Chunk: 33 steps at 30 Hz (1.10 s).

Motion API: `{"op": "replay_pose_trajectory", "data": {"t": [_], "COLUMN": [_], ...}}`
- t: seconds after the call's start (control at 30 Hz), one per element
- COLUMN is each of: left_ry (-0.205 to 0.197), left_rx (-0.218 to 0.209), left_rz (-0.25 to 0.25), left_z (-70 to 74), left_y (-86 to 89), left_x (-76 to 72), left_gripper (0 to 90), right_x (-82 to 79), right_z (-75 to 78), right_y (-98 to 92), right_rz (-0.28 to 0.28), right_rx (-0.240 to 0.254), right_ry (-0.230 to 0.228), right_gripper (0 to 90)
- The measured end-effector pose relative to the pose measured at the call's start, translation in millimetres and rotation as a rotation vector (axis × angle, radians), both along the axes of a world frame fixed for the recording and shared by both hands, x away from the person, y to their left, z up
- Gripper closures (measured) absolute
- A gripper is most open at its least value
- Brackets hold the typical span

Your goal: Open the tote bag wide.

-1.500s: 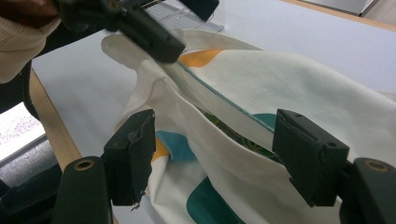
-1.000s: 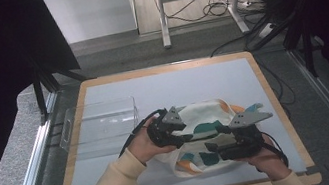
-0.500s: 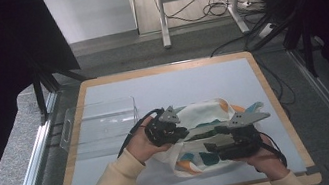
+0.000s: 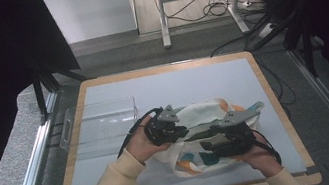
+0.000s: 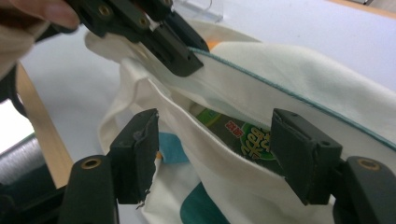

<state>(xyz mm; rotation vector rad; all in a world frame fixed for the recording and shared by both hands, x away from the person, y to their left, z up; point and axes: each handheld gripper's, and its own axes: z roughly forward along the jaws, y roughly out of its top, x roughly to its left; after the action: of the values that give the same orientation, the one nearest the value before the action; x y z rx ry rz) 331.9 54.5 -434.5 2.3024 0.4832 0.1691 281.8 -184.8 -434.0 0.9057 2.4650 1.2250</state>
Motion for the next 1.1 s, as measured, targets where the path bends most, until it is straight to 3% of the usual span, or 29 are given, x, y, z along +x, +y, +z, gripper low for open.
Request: {"op": "replay_pose_trajectory", "data": {"t": [0.27, 0.47, 0.5, 0.6, 0.73, 1.1], "left_ry": [-0.001, -0.001, -0.003, -0.005, -0.01, -0.044], "left_rx": [-0.003, -0.006, -0.007, -0.012, -0.012, -0.019], "left_rz": [0.007, 0.01, 0.011, 0.017, 0.026, 0.074], "left_z": [0.7, 0.4, 0.7, 1.1, 1.7, 8.0], "left_y": [0.5, 1.1, 1.8, 2.4, 3.1, 8.7], "left_x": [-0.5, 0.6, 1.1, 1.1, 1.6, 9.9], "left_gripper": [83.1, 83.1, 83.2, 83.2, 83.3, 83.8], "right_x": [4.3, 4.5, 4.5, 5.3, 4.9, -1.1], "right_z": [-12.0, -16.2, -17.6, -18.6, -18.7, -18.5], "right_y": [6.7, 7.5, 7.8, 6.6, 6.1, 1.5], "right_rz": [0.004, 0.024, 0.03, 0.035, 0.043, 0.065], "right_rx": [-0.118, -0.172, -0.183, -0.187, -0.19, -0.164], "right_ry": [0.015, 0.023, 0.03, 0.039, 0.036, 0.038], "right_gripper": [45.2, 58.9, 65.7, 75.8, 82.8, 85.8]}}
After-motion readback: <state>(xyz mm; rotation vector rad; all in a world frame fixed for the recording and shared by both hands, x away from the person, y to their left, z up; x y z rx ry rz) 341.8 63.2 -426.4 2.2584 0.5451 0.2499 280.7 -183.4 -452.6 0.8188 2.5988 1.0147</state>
